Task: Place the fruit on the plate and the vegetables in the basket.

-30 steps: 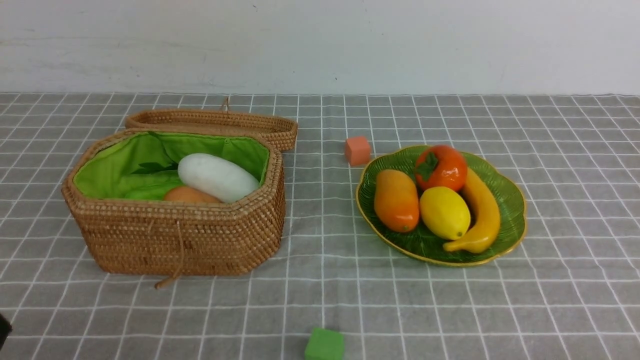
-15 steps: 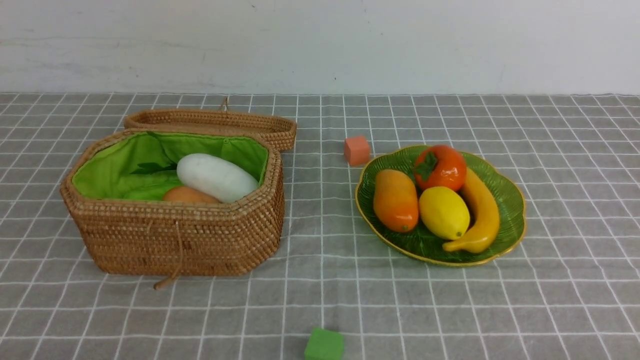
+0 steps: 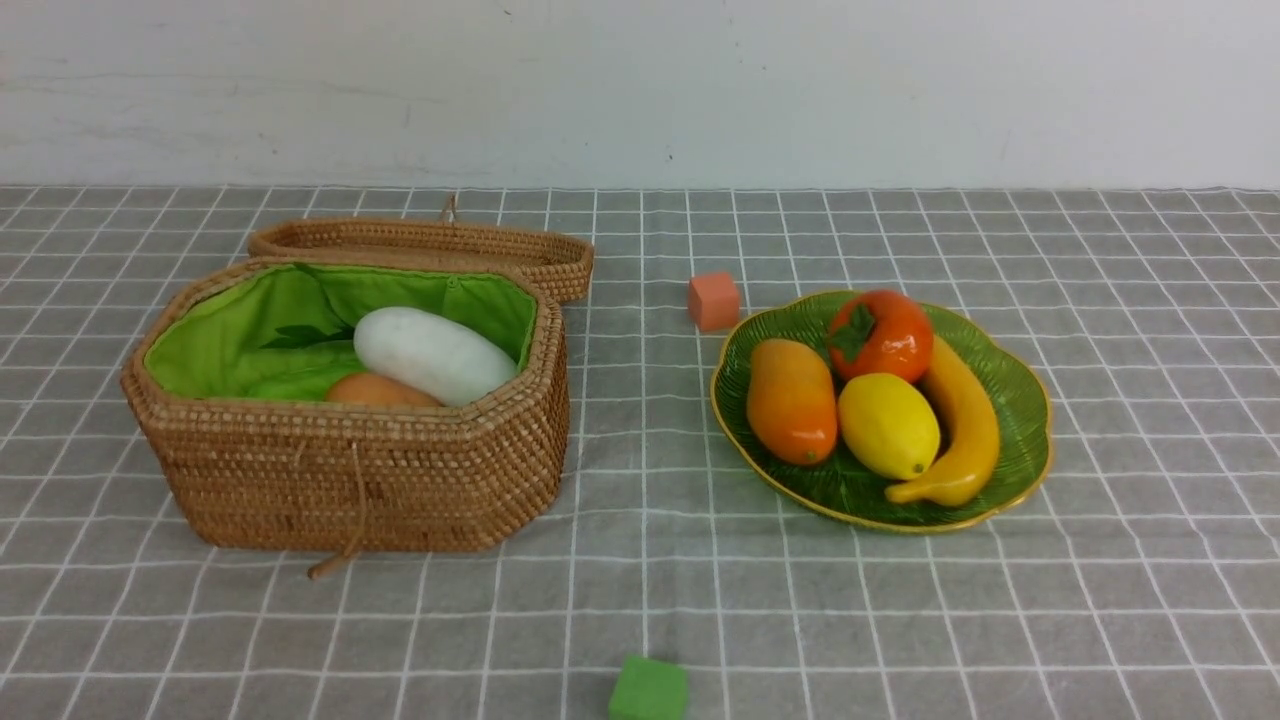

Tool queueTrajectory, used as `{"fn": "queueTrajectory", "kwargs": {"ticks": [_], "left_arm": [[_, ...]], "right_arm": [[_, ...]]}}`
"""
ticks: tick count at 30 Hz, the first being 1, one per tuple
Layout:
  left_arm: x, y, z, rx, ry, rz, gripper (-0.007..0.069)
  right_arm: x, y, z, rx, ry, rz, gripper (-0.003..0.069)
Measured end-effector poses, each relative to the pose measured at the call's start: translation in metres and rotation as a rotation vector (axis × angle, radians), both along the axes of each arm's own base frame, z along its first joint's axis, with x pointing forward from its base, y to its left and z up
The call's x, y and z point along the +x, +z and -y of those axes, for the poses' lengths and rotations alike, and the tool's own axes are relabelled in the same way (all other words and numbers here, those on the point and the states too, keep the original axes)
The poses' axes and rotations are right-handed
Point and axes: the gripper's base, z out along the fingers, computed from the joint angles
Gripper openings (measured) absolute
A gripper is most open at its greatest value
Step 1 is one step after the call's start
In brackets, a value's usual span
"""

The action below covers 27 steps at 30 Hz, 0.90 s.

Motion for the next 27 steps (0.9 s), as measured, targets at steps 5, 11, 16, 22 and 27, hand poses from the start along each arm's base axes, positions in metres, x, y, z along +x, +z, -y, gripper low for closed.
{"fn": "queueTrajectory", "kwargs": {"ticks": [5, 11, 16, 22, 27], "left_arm": [[0.0000, 0.0000, 0.0000, 0.000, 0.000, 0.000, -0.0013], [0.0000, 0.0000, 0.0000, 0.000, 0.000, 0.000, -0.0010], [0.0000, 0.0000, 0.0000, 0.000, 0.000, 0.000, -0.0006], [0.0000, 0.0000, 0.0000, 0.000, 0.000, 0.000, -0.0003], [0.0000, 0.0000, 0.0000, 0.000, 0.000, 0.000, 0.0000]], "right_arm": [[0.0000, 0.0000, 0.0000, 0.000, 0.000, 0.000, 0.0029], [0.0000, 0.0000, 0.0000, 0.000, 0.000, 0.000, 0.0034], [0.0000, 0.0000, 0.0000, 0.000, 0.000, 0.000, 0.0035], [0.0000, -0.0001, 0.0000, 0.000, 0.000, -0.001, 0.0035], [0.0000, -0.0001, 0.0000, 0.000, 0.000, -0.001, 0.0035]]}}
